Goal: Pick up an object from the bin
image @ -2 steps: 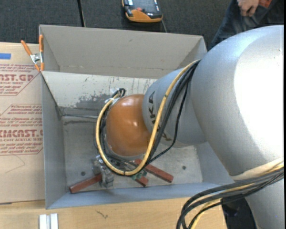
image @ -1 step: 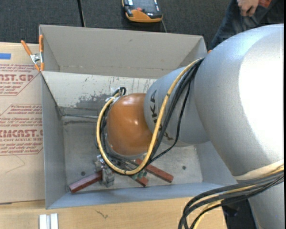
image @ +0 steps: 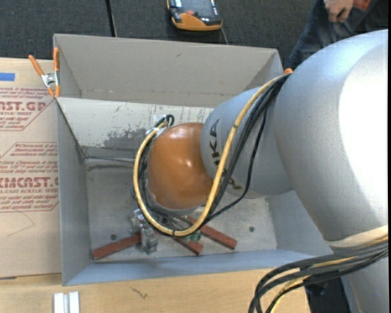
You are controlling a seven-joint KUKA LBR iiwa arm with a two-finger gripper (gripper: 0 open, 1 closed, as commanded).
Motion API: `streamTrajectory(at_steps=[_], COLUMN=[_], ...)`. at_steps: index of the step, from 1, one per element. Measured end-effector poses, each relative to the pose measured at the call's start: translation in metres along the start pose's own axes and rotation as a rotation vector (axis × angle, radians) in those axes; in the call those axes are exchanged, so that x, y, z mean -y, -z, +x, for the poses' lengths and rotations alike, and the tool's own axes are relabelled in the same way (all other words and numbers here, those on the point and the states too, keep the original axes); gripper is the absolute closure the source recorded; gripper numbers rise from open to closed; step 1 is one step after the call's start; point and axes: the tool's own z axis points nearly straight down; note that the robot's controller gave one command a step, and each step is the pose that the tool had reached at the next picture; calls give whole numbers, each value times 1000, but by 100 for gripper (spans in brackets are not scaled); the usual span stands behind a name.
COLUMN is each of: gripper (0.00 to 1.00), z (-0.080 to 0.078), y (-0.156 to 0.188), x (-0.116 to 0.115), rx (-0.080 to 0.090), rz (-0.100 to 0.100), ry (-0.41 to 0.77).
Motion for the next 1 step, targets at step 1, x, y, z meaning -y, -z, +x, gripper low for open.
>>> streamTrajectory(at_steps=[1], gripper=[100], z=[0], y=[30], x=[-1], rx=[6], rz=[0], ry=[-1])
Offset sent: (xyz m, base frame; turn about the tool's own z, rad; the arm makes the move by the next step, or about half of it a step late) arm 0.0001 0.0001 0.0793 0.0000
